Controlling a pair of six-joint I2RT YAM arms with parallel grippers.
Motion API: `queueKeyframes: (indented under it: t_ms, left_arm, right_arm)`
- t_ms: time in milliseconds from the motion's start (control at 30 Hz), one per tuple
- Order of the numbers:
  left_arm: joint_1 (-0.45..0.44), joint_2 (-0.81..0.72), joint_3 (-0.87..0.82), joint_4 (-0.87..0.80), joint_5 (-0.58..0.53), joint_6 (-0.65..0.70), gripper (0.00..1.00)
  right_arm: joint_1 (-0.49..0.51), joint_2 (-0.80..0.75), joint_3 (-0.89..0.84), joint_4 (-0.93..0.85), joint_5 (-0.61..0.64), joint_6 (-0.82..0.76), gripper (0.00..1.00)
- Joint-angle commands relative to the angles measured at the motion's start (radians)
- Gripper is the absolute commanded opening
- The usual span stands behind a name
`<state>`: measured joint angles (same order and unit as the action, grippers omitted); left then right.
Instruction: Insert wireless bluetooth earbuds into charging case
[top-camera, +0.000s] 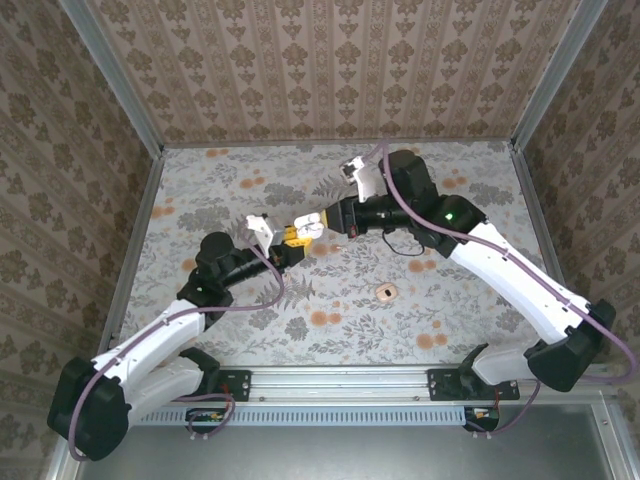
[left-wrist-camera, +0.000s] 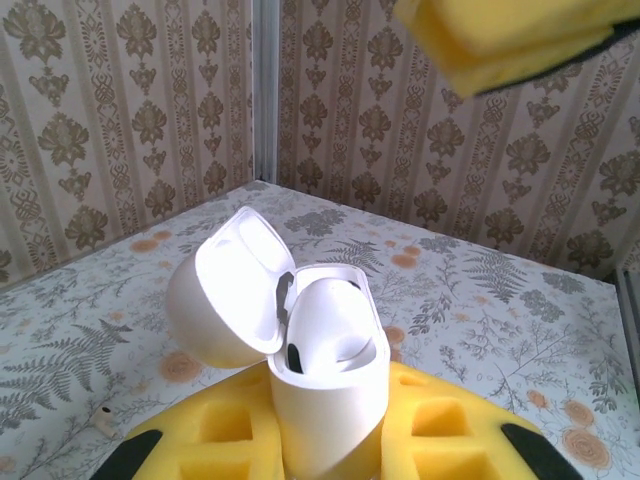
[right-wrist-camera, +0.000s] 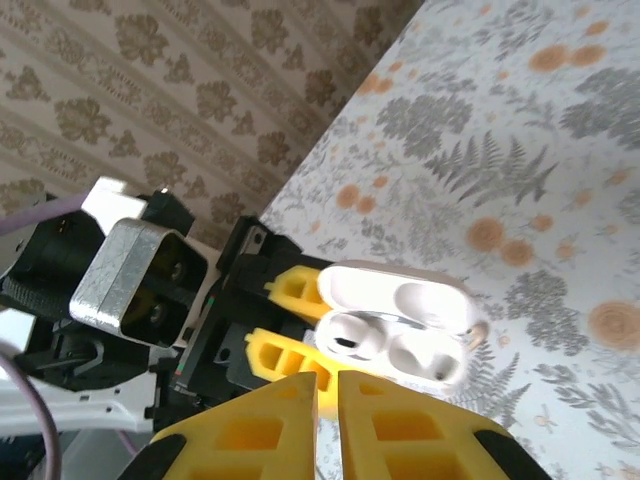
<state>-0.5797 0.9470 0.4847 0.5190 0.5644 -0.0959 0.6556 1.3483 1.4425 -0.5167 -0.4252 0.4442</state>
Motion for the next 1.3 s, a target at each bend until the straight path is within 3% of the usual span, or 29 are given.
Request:
queueKeyframes:
  t_ms: [0,133,333,433,667,1067,1267]
  left_arm:
    - [0.021,-0.038,-0.007,-0.041,0.012,0.047,0.00]
    - [0.042,-0.081,-0.007,-0.137,-0.001,0.097,0.00]
    - [0.070,-0.126,-0.022,-0.201,-0.005,0.122,0.00]
    - [0.075,-0.138,-0.027,-0.220,-0.005,0.133,0.00]
    - [0.084,-0.126,-0.040,-0.215,0.010,0.143,0.00]
    - [0.106,-0.072,-0.033,-0.200,0.051,0.163,0.00]
    - [0.109,-0.034,-0.020,-0.188,0.063,0.171,0.00]
  right_arm:
    - [-0.041,0.003,0.012,-0.116,0.130,0.022,0.16]
    - [-0.062,0.097,0.008,-0.204,0.256,0.015,0.21]
    - [-0.068,0.314,0.059,-0.251,0.294,0.013,0.33]
    - [-0.086,0.421,0.074,-0.252,0.239,0.111,0.34]
    - [-0.087,0.578,-0.022,-0.039,0.113,0.284,0.30]
    - [-0.083,0.714,-0.047,0.062,0.115,0.320,0.24]
    - [-0.105,0.721,-0.053,0.012,0.154,0.298,0.31]
